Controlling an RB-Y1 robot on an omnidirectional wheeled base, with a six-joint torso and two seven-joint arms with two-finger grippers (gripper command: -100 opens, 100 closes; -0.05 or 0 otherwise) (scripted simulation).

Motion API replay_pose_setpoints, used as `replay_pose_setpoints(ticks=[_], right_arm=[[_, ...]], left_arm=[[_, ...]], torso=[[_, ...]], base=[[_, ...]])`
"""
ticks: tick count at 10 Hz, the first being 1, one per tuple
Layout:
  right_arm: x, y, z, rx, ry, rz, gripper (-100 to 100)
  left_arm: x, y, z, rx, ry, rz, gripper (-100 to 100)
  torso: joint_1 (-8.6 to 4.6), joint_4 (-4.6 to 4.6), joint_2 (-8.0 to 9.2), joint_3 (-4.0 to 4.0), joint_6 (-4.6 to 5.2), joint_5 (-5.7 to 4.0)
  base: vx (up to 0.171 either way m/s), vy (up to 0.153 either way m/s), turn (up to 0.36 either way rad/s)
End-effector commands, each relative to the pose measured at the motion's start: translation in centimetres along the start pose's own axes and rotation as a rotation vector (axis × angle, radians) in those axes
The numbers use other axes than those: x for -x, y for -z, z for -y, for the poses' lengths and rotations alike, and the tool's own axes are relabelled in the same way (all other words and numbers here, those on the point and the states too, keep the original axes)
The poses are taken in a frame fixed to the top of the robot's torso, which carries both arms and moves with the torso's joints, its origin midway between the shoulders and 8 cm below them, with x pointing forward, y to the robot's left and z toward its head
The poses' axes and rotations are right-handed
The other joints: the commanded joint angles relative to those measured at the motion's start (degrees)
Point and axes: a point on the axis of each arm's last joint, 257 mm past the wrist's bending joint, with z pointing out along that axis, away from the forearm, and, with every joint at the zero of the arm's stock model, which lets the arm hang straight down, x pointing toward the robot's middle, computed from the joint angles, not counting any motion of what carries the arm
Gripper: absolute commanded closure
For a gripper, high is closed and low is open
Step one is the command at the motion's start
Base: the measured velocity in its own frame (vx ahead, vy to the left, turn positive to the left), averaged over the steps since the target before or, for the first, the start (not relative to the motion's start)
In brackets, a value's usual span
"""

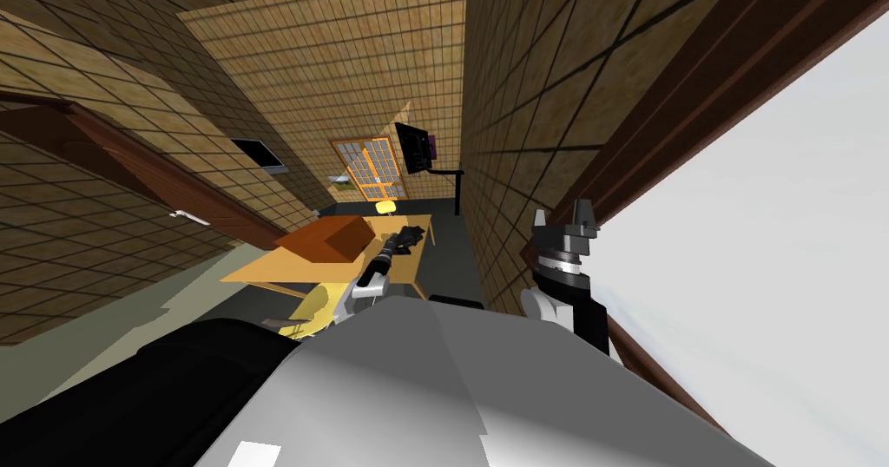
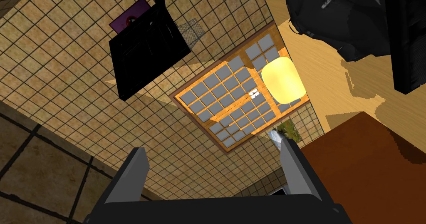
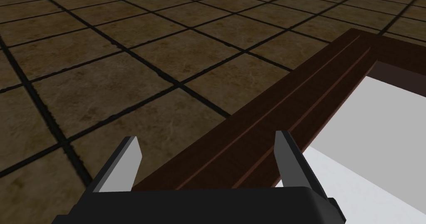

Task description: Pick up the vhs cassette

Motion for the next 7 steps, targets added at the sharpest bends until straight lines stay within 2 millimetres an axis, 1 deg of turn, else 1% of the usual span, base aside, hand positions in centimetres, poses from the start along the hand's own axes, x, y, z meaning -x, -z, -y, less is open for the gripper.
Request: replay_pose_setpoints(ticks=[1,2,3,4,5,6,7], right_arm=[[0.0,0.0,0.0,0.0,0.0,0.0,0],[0.0,0.0,0.0,0.0,0.0,0.0,0],[0.0,0.0,0.0,0.0,0.0,0.0,0],[0.0,0.0,0.0,0.0,0.0,0.0,0],[0.0,0.0,0.0,0.0,0.0,0.0,0],[0.0,0.0,0.0,0.0,0.0,0.0,0],[0.0,0.0,0.0,0.0,0.0,0.0,0]], left_arm=[[0.1,-0.4,-2.6,0.074,-0.009,-0.005,-100],[0.0,-0.4,-3.1,0.093,-0.009,-0.011,-100],[-0.1,-0.3,-3.4,0.105,-0.009,-0.014,-100],[0.2,-0.7,-5.3,0.158,-0.016,-0.017,-100],[0.0,-0.5,-5.9,0.183,-0.015,-0.024,-100],[0.0,-0.5,-6.0,0.186,-0.015,-0.025,-100],[0.3,-0.7,-7.8,0.24,-0.02,-0.028,-100]], torso=[[0.0,0.0,0.0,0.0,0.0,0.0],[-0.03,-0.02,-0.1,-0.06,-0.01,0.0],[0.0,-0.03,-0.12,-0.07,0.0,0.0],[0.06,0.0,0.02,0.01,0.0,0.01],[0.06,0.0,-0.01,0.0,-0.01,0.01],[0.05,-0.01,0.0,-0.01,0.0,0.01],[0.08,0.02,0.09,0.05,0.0,0.01]], base=[[0.093,-0.05,0.033],[0.089,-0.042,0.029],[0.037,-0.019,0.0],[0.061,-0.027,0.033],[0.061,-0.03,0.023],[0.025,-0.019,-0.001],[0.055,-0.024,0.03]])
